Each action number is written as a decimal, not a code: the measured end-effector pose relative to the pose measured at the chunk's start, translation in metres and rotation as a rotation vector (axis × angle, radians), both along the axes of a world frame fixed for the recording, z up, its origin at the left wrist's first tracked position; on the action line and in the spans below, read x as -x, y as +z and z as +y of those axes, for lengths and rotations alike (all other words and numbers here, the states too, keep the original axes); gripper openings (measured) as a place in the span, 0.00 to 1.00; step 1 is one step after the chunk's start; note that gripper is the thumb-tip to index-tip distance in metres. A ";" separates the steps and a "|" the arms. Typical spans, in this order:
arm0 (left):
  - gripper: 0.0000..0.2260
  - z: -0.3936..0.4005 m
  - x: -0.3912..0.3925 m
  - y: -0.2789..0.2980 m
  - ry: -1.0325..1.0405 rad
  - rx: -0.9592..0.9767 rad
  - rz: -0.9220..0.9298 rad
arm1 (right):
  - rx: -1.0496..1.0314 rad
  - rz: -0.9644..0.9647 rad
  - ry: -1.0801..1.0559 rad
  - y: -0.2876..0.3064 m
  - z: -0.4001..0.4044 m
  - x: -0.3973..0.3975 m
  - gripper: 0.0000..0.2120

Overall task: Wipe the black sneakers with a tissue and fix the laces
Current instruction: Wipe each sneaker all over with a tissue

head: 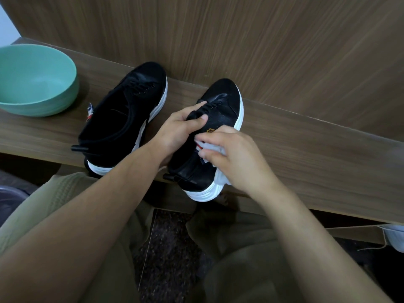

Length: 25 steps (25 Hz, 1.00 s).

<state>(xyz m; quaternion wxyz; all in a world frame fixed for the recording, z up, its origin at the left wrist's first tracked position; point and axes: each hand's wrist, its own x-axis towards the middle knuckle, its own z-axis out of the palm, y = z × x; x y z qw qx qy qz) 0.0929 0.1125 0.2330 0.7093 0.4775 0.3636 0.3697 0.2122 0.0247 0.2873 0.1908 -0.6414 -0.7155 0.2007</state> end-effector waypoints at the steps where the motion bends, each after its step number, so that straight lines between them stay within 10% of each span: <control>1: 0.18 0.000 0.001 0.000 0.001 0.001 -0.004 | 0.005 -0.015 0.032 0.001 -0.001 0.004 0.11; 20: 0.17 -0.005 -0.002 0.007 0.035 0.007 0.002 | -0.515 -0.024 -0.165 -0.032 -0.008 -0.011 0.05; 25: 0.18 -0.012 -0.003 0.014 0.014 -0.145 0.180 | -0.466 0.708 -0.686 -0.006 0.055 -0.032 0.07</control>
